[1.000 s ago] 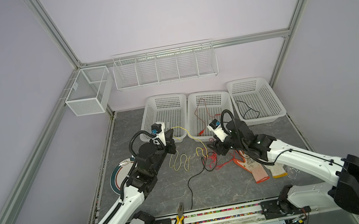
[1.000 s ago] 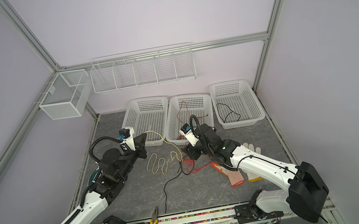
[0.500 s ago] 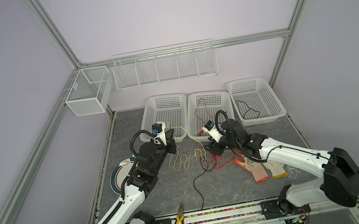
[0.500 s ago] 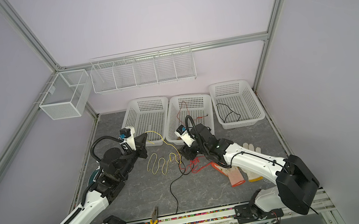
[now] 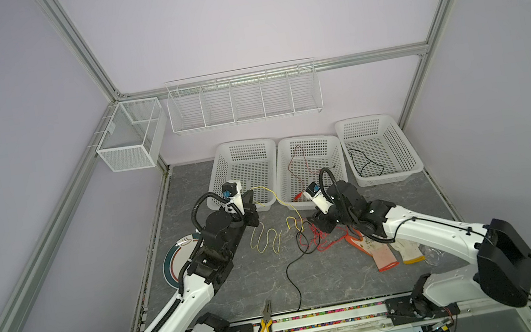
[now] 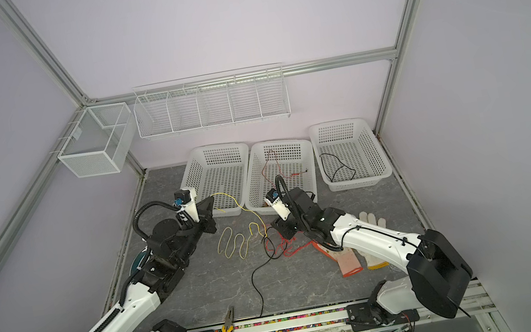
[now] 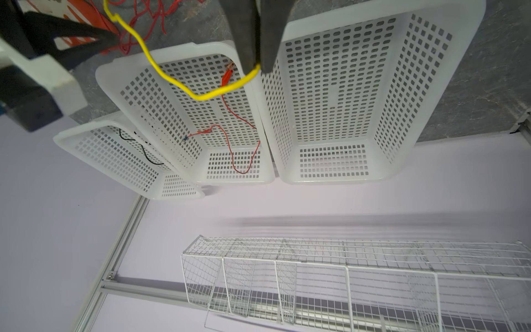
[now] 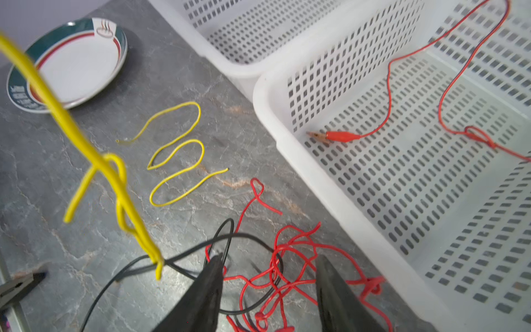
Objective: Untangle the cables
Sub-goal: 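Lift the yellow wire up and away from the red wires with the left gripper, then carry the yellow wire to the basket nearest the plate with the left gripper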
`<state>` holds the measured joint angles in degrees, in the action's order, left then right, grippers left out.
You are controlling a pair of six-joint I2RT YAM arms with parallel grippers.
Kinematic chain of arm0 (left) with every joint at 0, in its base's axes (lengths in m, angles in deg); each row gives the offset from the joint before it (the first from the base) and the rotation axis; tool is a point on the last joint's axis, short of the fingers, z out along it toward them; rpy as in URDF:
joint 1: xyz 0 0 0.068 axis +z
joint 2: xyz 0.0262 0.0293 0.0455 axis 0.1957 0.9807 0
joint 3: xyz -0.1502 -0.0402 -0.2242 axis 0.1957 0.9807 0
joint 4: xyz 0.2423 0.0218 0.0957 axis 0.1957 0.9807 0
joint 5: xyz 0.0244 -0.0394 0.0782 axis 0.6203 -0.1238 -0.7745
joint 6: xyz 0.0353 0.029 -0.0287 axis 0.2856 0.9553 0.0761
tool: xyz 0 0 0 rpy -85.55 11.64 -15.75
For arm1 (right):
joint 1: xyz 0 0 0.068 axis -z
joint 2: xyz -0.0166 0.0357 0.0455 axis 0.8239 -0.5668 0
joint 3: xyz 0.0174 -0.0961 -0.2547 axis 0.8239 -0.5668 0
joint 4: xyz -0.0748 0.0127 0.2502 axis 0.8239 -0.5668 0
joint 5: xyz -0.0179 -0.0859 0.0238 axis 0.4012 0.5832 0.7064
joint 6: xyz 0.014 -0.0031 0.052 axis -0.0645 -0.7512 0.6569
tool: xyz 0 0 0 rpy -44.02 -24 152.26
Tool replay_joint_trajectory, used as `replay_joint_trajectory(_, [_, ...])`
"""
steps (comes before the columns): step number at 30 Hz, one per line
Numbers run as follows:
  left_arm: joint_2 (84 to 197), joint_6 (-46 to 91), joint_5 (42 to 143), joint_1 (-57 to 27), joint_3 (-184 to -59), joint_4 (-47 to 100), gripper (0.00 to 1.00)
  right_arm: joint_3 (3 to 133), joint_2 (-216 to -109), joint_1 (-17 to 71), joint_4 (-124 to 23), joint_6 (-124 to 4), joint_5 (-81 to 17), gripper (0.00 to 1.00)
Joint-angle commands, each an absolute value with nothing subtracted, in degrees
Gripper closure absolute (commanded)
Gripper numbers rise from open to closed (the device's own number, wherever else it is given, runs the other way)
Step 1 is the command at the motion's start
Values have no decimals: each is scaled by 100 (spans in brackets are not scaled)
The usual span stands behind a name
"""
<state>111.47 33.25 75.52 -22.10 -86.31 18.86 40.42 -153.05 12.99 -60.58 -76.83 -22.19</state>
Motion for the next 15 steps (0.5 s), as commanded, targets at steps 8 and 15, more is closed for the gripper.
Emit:
replay_joint_trajectory(8, [10699, 2976, 7823, -2220, -9397, 2333, 100, 3830, -16115, 1306, -5080, -7427, -2454, 46])
replay_joint_trajectory(15, [10491, 2993, 7704, -2220, -9547, 2403, 100, 3963, -16690, 1340, -5023, -7301, -2269, 52])
